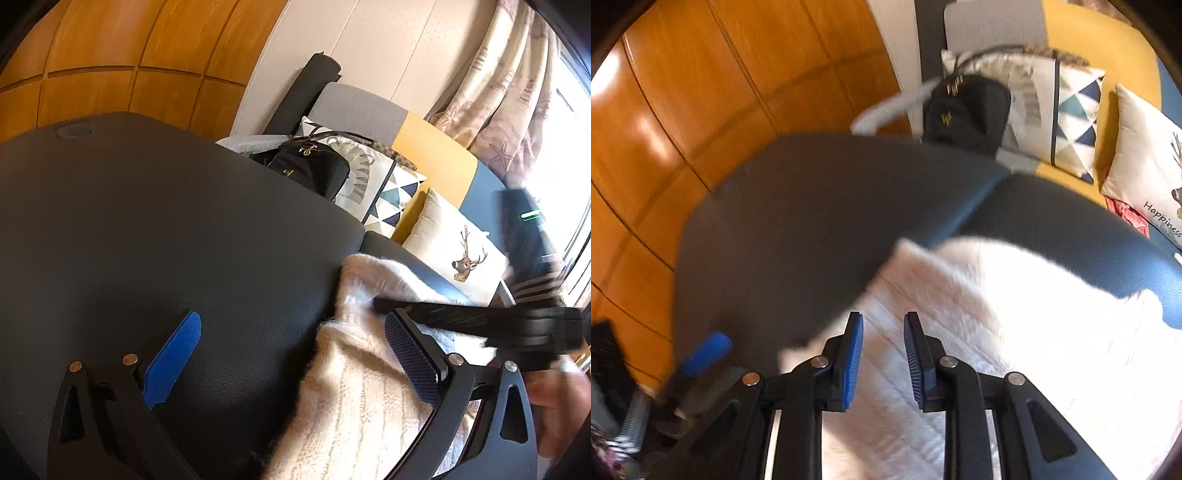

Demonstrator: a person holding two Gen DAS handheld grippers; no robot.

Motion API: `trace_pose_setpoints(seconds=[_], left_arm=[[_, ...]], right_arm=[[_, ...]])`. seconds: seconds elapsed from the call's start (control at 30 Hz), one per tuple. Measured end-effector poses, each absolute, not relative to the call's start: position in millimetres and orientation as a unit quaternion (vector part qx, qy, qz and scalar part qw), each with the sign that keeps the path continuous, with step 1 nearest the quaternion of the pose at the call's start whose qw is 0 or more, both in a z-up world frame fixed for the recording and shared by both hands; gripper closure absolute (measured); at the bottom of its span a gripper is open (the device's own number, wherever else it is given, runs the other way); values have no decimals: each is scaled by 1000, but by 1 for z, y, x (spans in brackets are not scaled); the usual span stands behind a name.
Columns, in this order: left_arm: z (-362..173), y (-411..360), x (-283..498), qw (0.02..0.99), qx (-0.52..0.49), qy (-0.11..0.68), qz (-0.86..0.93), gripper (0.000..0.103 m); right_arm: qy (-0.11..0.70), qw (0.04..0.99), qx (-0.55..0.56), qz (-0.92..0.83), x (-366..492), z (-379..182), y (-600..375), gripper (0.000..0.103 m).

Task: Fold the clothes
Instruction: 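Smooth the folded sweater with both open grippers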

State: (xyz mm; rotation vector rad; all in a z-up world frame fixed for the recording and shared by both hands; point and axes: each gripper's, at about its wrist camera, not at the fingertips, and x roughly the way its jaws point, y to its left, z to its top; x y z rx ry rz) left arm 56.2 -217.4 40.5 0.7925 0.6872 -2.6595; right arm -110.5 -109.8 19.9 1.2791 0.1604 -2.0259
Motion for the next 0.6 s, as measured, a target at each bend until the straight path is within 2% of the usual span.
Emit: trace_pose_setpoints(seconds=[0.13, 0.33, 0.5, 0.6], left_arm=[[40, -216, 54, 139, 275, 234, -922, 2], [45, -215, 52, 140, 277, 231, -922, 2], [68, -192, 36, 110, 275, 171, -940, 1], [73, -176, 5, 103, 311, 130, -936, 1]], right_arm=[[17, 365, 486, -793, -121, 8, -118, 82], [-57, 337, 454, -823, -97, 29, -61, 81], [-114, 303, 431, -842, -77, 46, -10, 81], [-102, 245, 438, -859, -61, 40, 18, 80]])
